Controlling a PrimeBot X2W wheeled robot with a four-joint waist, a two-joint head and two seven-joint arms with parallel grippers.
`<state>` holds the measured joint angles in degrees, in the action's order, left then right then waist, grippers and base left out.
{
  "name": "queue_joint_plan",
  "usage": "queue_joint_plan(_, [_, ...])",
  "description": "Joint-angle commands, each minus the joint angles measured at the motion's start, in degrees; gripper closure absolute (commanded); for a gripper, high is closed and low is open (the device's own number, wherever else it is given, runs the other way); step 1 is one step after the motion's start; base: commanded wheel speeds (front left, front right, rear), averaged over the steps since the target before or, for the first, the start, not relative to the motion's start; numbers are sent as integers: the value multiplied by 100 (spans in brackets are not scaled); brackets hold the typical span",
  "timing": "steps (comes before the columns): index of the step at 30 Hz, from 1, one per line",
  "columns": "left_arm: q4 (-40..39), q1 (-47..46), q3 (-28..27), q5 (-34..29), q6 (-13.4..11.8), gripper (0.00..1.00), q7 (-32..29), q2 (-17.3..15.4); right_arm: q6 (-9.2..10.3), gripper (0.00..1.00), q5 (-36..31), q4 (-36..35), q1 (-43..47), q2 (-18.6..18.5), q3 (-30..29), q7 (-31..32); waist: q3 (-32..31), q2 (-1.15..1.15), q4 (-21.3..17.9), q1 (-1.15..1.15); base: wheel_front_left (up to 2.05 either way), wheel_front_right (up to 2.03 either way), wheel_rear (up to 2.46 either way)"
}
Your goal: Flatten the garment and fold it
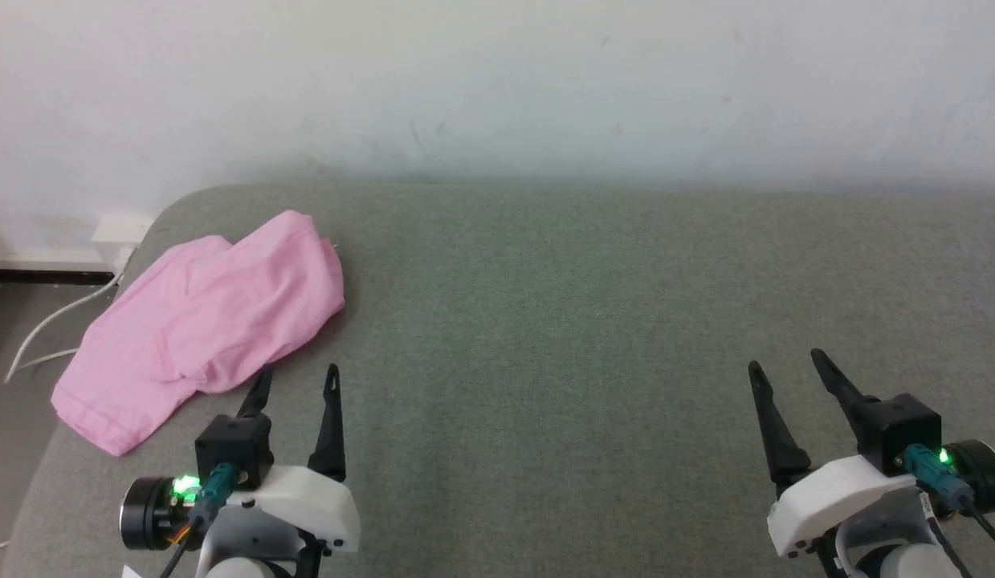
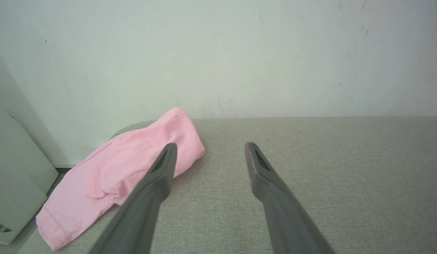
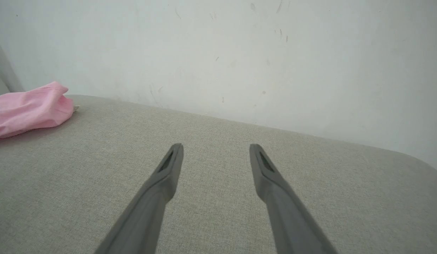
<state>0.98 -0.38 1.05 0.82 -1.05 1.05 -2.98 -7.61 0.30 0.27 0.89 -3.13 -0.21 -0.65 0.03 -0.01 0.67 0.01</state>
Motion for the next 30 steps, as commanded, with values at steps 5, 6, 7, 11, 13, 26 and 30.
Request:
queue_joint_plan(5, [72, -76, 45, 105, -86, 0, 114, -7, 2, 0, 54, 49, -41, 5, -41, -105, -3, 0, 178, -1, 0, 0, 0])
queue_joint_plan(6, [77, -78, 47, 113, -95, 0, 126, -9, 2, 0, 54, 55, -43, 5, -43, -113, -3, 0, 214, -1, 0, 0, 0])
queue_joint_plan(7, [80, -78, 48, 121, -104, 0, 138, -11, 2, 0, 53, 59, -47, 5, -41, -120, -4, 0, 247, -1, 0, 0, 0])
queue_joint_plan(11, [97, -82, 53, 152, -138, 0, 186, -20, 2, 0, 37, 71, -58, 6, -48, -148, -2, 0, 417, -1, 0, 0, 0])
queue_joint_plan(13, [104, -83, 56, 164, -156, 0, 210, -25, 2, 0, 36, 79, -62, 6, -55, -158, 1, 0, 514, -1, 0, 0, 0])
queue_joint_plan(26, [150, -74, 65, 253, -259, 0, 354, -60, 4, 0, 73, 137, -99, 8, -53, -259, -7, 0, 1121, -1, 0, 0, 0])
queue_joint_plan(30, [166, -70, 74, 286, -295, 0, 401, -61, 4, 0, 80, 153, -114, 9, -53, -285, -4, 0, 1296, -1, -10, -10, -10])
